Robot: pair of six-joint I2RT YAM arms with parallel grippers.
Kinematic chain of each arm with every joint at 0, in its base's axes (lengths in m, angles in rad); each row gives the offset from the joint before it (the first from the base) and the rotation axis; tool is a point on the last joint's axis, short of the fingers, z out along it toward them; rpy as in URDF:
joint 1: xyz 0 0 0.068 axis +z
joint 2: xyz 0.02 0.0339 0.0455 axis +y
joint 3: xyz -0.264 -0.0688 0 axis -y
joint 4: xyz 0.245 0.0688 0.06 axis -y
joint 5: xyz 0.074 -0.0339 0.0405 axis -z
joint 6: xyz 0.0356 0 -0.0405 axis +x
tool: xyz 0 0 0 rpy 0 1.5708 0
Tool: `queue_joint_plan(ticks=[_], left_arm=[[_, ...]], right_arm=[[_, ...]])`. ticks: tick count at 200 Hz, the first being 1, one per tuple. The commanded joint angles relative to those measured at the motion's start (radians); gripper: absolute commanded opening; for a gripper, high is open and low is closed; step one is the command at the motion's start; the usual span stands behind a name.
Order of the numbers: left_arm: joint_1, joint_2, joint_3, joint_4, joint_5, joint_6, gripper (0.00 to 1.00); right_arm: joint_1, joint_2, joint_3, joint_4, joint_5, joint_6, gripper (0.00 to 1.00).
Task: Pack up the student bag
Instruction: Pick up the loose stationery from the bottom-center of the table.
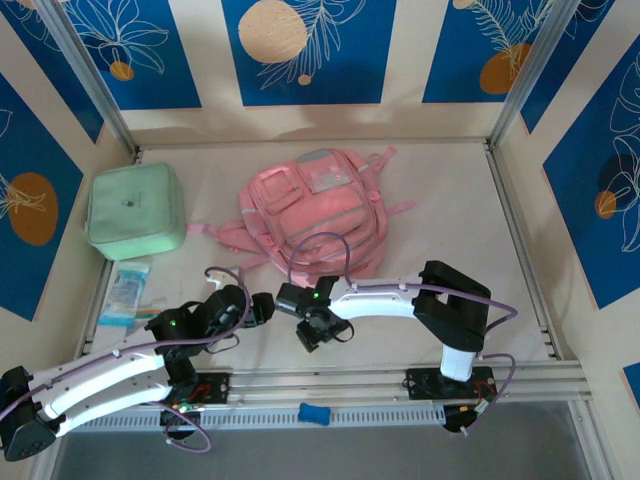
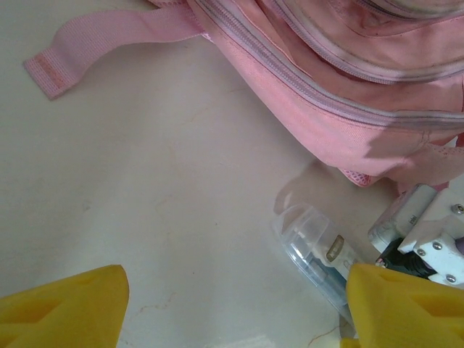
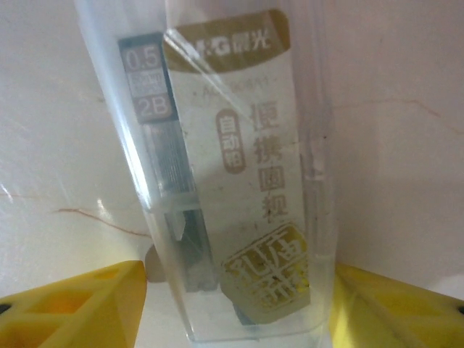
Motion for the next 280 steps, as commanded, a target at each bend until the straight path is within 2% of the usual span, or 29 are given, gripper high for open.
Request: queue_joint_plan(ticks=[1, 74, 107, 145, 178, 213, 239, 255, 280], left_arm=[[0.012, -0.003, -0.005, -0.011, -0.019, -0.011, 0.79], [0.023, -0.003, 0.002, -0.018, -0.014, 0.001, 0.8], [0.026, -0.017, 0.022, -0.049, -0.026, 0.015, 0.81], [0.05, -0.035, 0.1, -0.14, -0.067, 0.085, 0.83], [0.096, -0.011, 0.198, -0.156, -0.085, 0.247, 0.84], [0.179, 0.124, 0.339, -0.131, -0.013, 0.506, 0.84], [0.226, 0.277, 0.456, -0.11, 0.054, 0.682, 0.83], [0.227, 0.371, 0.514, -0.069, 0.053, 0.796, 0.83], [0.227, 0.509, 0.566, 0.034, 0.145, 0.968, 0.83]], right_arm=[[0.009, 0.02, 0.028, -0.021, 0.034, 0.015, 0.62], [0.015, -0.004, 0.008, 0.017, 0.012, -0.005, 0.45], [0.022, -0.051, -0.002, -0.002, 0.008, -0.005, 0.42], [0.025, -0.175, -0.015, -0.028, -0.002, -0.002, 0.4], [-0.006, -0.3, -0.016, -0.064, -0.011, -0.006, 0.4], [-0.103, -0.426, -0.016, -0.119, -0.045, -0.012, 0.39], [-0.227, -0.505, -0.028, -0.157, -0.096, -0.032, 0.38], [-0.333, -0.539, -0.036, -0.188, -0.139, -0.051, 0.37], [-0.468, -0.581, -0.047, -0.2, -0.192, -0.104, 0.37]])
